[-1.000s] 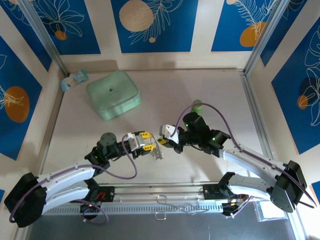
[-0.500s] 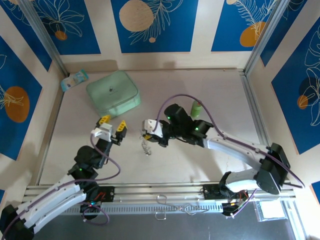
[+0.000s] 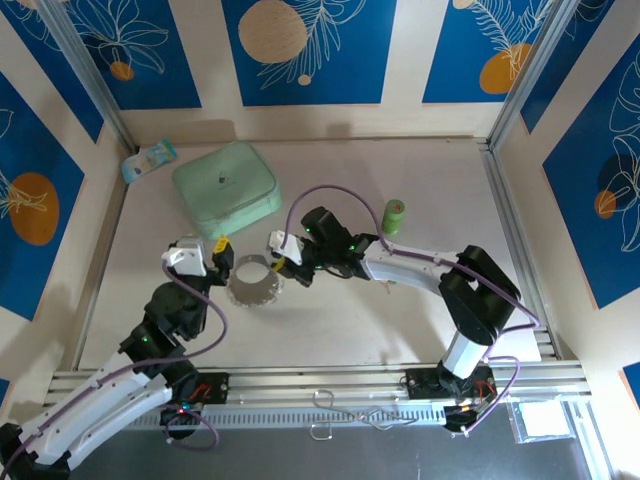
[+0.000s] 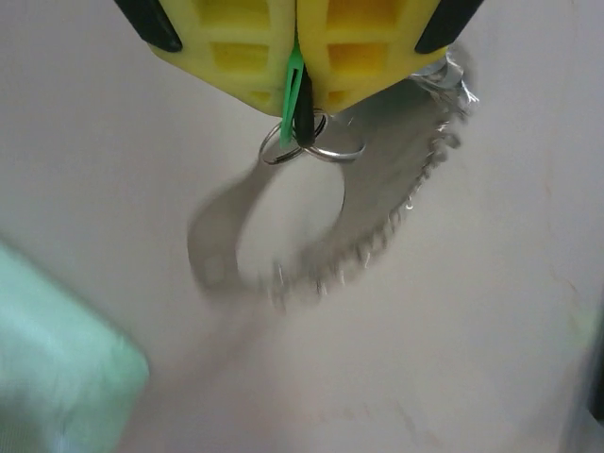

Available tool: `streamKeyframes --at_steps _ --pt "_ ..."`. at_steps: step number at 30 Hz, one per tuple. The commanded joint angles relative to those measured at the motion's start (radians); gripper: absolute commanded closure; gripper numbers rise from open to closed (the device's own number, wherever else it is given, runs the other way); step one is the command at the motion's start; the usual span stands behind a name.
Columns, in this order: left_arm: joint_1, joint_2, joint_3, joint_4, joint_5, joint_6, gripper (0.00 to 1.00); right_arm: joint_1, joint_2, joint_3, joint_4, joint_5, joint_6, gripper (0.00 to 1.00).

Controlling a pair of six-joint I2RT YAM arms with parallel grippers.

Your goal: Put the keys on the keyring

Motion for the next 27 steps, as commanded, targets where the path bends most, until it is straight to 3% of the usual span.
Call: streamKeyframes --at_steps 1,17,22,27 --pt "0.001 0.05 0.044 -0.047 -0.013 -0.04 0.34 -0.018 -0.015 -0.038 -0.09 0.073 -0.089 1.0" --pt "0.008 0.25 0.012 0.025 0.047 -0.141 0.33 -0.038 0.019 -0.072 -0.315 0.415 -0.292 1.0" --pt "0.01 0.325 0.016 0.056 0.075 -0.159 0.32 -0.059 0.051 -0.073 -0.284 0.49 -0.3 0.79" --pt "0.014 0.389 0.046 0.062 0.103 -0.159 0.33 -0.102 0.072 -0.028 -0.266 0.511 -0.258 0.63"
